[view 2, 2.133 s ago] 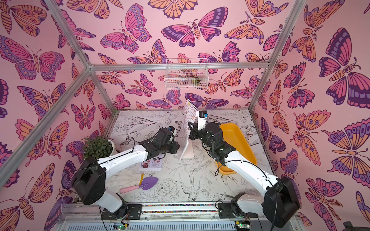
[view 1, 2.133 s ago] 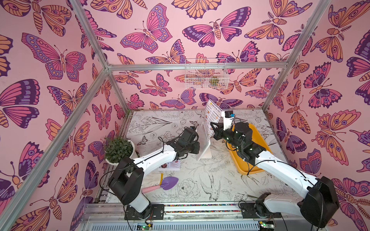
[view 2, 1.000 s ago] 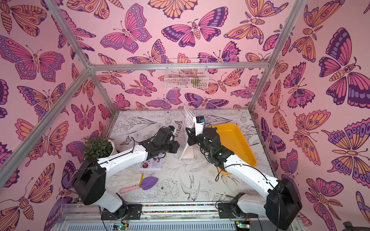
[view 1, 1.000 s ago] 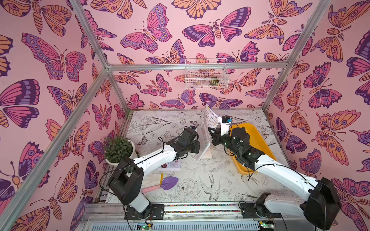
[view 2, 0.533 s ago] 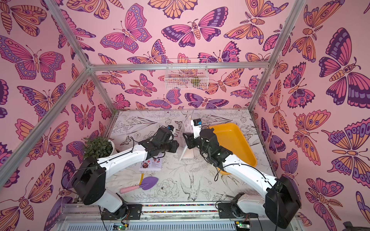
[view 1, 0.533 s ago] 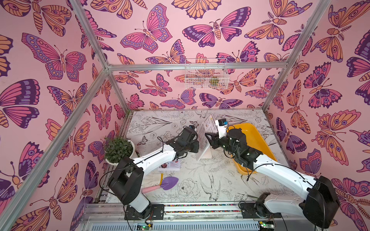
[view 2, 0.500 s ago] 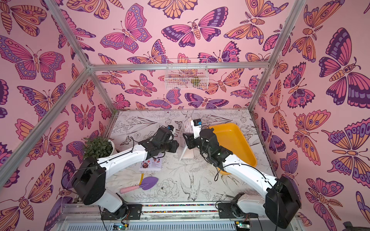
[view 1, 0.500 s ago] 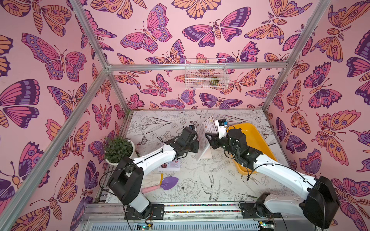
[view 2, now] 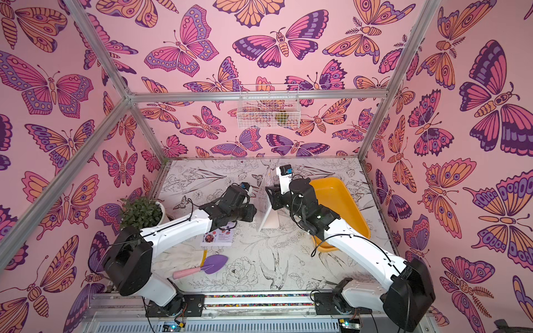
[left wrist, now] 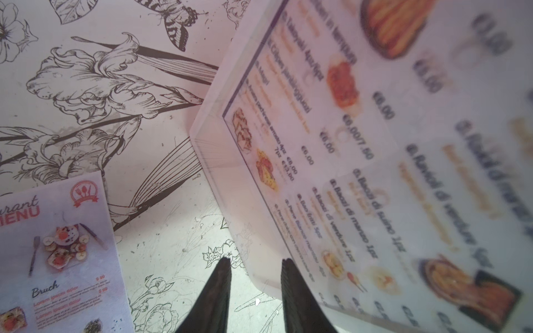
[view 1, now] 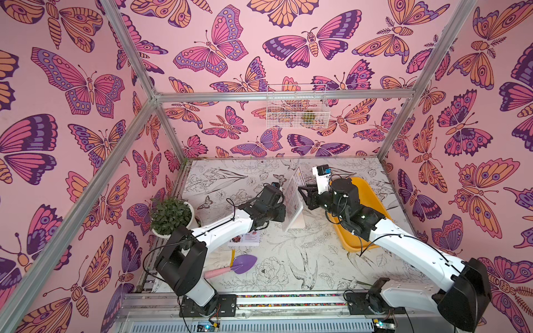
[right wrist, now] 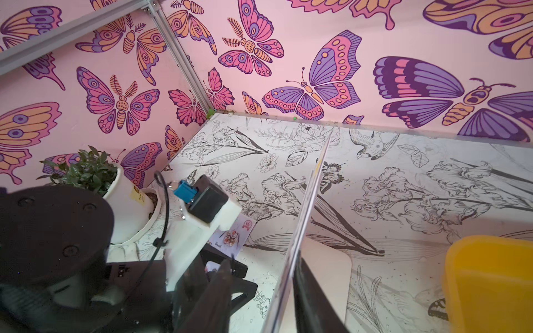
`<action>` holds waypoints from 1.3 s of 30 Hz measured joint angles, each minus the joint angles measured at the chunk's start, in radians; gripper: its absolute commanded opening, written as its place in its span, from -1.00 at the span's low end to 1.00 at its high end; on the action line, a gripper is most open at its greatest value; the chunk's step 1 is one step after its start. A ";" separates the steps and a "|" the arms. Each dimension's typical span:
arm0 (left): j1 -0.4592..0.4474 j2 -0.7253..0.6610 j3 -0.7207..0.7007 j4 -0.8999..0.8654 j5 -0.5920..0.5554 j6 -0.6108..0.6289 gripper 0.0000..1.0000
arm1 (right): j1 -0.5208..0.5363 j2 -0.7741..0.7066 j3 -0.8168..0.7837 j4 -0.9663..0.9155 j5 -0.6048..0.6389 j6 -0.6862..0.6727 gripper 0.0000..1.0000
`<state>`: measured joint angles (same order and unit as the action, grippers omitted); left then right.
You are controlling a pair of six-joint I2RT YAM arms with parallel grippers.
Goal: Replace the menus in the menu holders
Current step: Insert the menu into the menu holder.
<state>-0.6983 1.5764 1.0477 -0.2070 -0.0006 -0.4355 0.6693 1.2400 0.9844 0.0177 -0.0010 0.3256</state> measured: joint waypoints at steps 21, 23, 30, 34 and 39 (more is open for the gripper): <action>0.001 -0.026 -0.010 0.005 -0.016 0.008 -0.34 | -0.026 0.073 0.032 -0.098 -0.037 0.056 -0.25; 0.001 -0.026 -0.010 0.005 -0.016 0.008 -0.34 | -0.040 0.069 0.050 -0.106 -0.040 0.058 -0.34; 0.001 -0.026 -0.010 0.005 -0.016 0.008 -0.34 | -0.087 0.069 0.069 -0.113 -0.079 0.092 -0.52; 0.003 -0.026 -0.010 0.005 -0.016 0.008 -0.34 | -0.092 0.076 0.081 -0.127 -0.102 0.108 -0.70; 0.004 -0.026 -0.009 0.005 -0.015 0.009 -0.34 | -0.093 0.079 0.090 -0.137 -0.127 0.130 -0.79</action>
<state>-0.6941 1.5505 1.0389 -0.2020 -0.0158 -0.4267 0.5766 1.3193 1.0744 -0.1196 -0.1276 0.4553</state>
